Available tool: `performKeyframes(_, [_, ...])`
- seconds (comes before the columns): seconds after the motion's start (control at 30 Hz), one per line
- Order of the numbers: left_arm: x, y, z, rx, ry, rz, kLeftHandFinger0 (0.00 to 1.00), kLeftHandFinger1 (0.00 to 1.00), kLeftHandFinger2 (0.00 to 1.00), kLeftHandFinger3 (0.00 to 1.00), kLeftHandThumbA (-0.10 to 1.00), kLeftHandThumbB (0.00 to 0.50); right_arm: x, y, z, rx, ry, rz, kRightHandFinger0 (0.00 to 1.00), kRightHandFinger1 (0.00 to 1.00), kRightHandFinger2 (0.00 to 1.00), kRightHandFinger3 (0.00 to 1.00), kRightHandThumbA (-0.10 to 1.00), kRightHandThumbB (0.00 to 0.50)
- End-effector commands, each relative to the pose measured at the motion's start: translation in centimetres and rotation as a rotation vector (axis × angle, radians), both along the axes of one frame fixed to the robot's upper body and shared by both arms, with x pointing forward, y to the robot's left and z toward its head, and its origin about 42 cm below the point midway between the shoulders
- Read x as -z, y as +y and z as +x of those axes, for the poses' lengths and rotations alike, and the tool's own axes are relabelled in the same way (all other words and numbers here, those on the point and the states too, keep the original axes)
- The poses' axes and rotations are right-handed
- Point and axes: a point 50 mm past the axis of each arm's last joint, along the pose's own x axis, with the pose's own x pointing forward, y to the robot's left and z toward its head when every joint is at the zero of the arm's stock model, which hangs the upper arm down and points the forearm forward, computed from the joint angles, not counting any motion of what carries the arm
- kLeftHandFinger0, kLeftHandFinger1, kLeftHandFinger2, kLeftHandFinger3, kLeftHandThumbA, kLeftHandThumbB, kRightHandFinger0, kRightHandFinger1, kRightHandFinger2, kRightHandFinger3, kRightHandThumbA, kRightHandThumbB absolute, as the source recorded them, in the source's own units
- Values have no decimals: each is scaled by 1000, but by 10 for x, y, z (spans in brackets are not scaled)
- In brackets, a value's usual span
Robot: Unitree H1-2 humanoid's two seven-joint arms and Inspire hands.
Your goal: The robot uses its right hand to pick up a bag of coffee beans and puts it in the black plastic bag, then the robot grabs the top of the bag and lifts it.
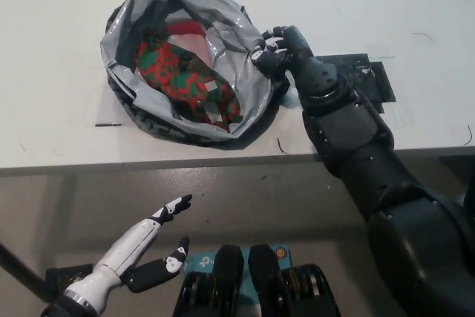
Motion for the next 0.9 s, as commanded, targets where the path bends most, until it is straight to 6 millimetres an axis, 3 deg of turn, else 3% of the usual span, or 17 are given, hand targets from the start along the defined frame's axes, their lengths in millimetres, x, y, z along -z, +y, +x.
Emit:
performKeyframes(0.0, [-16, 1, 8, 18, -57, 19, 1000, 1000, 1000, 1000, 322, 257, -72, 37, 5, -72, 195, 817, 0, 79, 593, 407, -100, 97])
performKeyframes(0.07, [-16, 1, 8, 18, -61, 18, 1000, 1000, 1000, 1000, 337, 261, -71, 45, 1, -102, 211, 888, 0, 54, 595, 536, -100, 98])
performKeyframes(0.1, [-17, 1, 8, 19, -62, 18, 1000, 1000, 1000, 1000, 338, 261, -71, 49, 0, -114, 218, 906, 0, 50, 593, 490, -100, 94])
performKeyframes(0.17, [-18, 1, 9, 20, -65, 13, 1000, 1000, 1000, 1000, 320, 253, -69, 58, -5, -148, 263, 978, 0, 26, 582, 729, -100, 68])
performKeyframes(0.2, [-18, 1, 9, 19, -62, 14, 1000, 1000, 1000, 1000, 312, 252, -69, 62, -7, -156, 279, 1003, 0, 28, 580, 1000, -100, 98])
performKeyframes(0.37, [-20, 1, 10, 11, -67, 30, 1000, 1000, 1000, 1000, 336, 259, -70, 91, -21, -166, 409, 1254, 0, 94, 655, 1000, -100, 46])
performKeyframes(0.47, [-21, 0, 10, 11, -73, 37, 1000, 1000, 1000, 1000, 339, 254, -75, 103, -29, -199, 405, 1326, 0, 87, 638, 1000, -100, 29])
performKeyframes(0.5, [-22, -1, 10, 12, -75, 38, 1000, 1000, 1000, 1000, 326, 247, -80, 106, -30, -208, 402, 1343, 0, 76, 616, 881, -100, 33])
performKeyframes(0.53, [-22, -1, 11, 12, -75, 37, 1000, 1000, 1000, 1000, 326, 247, -83, 108, -31, -211, 401, 1353, 0, 76, 616, 881, -100, 33])
performKeyframes(0.57, [-23, -1, 12, 14, -77, 38, 1000, 1000, 1000, 1000, 312, 244, -88, 110, -32, -212, 395, 1364, 0, 83, 625, 1000, -100, 38])
performKeyframes(0.73, [-26, 0, 15, 21, -77, 29, 1000, 1000, 1000, 1000, 297, 243, -117, 118, -36, -241, 353, 1391, 0, 106, 680, 1000, -100, 61])
performKeyframes(0.87, [-26, 0, 16, 19, -69, 6, 1000, 1000, 1000, 1000, 277, 246, -135, 123, -40, -262, 330, 1412, 0, 126, 705, 1000, -100, 44])
